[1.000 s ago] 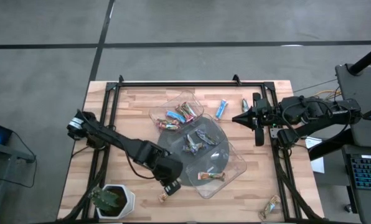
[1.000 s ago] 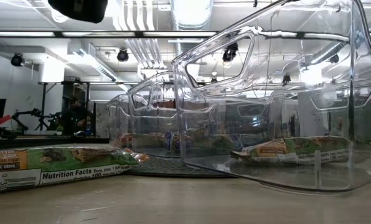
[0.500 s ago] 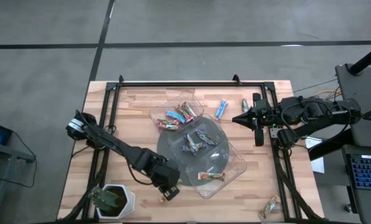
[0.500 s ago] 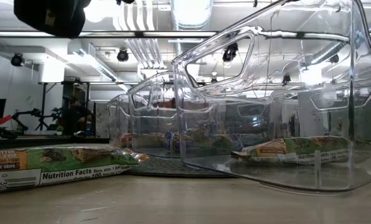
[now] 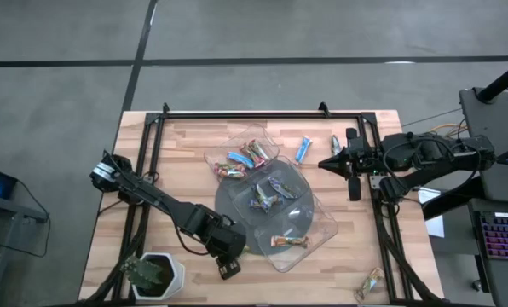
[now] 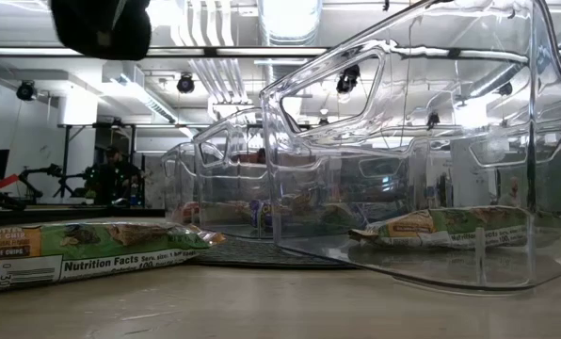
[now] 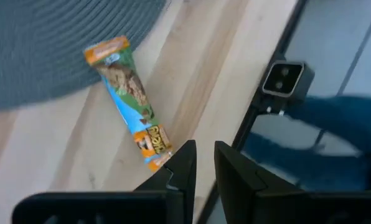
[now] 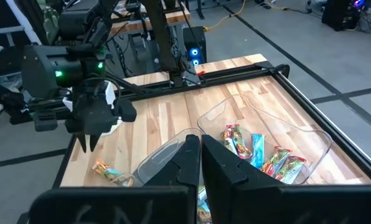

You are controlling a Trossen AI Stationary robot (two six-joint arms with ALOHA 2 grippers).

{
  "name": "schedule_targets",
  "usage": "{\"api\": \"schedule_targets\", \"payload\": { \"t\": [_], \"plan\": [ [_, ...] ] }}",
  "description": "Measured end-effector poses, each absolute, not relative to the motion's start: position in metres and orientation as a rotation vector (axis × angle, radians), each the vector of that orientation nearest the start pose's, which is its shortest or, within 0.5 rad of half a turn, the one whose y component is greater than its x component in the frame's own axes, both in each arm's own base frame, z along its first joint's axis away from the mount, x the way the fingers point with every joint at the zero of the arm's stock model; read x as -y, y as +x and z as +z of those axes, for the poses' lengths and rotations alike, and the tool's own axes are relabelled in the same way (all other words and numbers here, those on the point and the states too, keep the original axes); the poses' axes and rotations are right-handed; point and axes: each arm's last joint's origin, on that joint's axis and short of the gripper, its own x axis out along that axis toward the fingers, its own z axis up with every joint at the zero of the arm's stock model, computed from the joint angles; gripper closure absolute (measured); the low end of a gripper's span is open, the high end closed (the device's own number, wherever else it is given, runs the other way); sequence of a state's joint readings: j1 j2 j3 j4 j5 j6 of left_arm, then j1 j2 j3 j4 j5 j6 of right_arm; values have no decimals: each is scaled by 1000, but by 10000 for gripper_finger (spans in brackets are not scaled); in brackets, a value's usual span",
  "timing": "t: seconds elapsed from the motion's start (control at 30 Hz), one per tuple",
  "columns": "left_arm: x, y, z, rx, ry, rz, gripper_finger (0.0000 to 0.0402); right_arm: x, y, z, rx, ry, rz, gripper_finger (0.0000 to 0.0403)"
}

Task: Pick and place Granola Bars by type
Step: Put the yellow granola bar into the bottom transparent bin

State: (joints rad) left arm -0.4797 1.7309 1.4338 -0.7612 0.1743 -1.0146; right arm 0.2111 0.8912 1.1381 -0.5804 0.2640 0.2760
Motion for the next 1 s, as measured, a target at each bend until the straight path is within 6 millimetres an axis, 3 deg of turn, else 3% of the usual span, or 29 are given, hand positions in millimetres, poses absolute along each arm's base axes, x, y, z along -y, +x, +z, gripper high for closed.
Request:
{"api": "schedule_targets", "payload": {
  "t": [0.17,0.47,0.57,0.67,0.8,1.0],
  "plan": [
    [172,317,266,-1235,-481,-215,360,-28,165,396,-314,198,-97,394],
    [172,317,266,-1058,177,-657,360,-28,165,396,-312,208,-99,394],
    [171,318,266,-1002,352,-689,360,-28,165,396,-311,230,-103,394],
    [167,320,266,-970,518,-610,360,-28,165,396,-310,252,-107,394],
    [162,322,263,-917,895,-544,360,-27,165,396,-306,276,-119,394],
    [161,320,251,-829,1375,-730,360,-26,165,396,-291,308,-173,394]
  ]
}}
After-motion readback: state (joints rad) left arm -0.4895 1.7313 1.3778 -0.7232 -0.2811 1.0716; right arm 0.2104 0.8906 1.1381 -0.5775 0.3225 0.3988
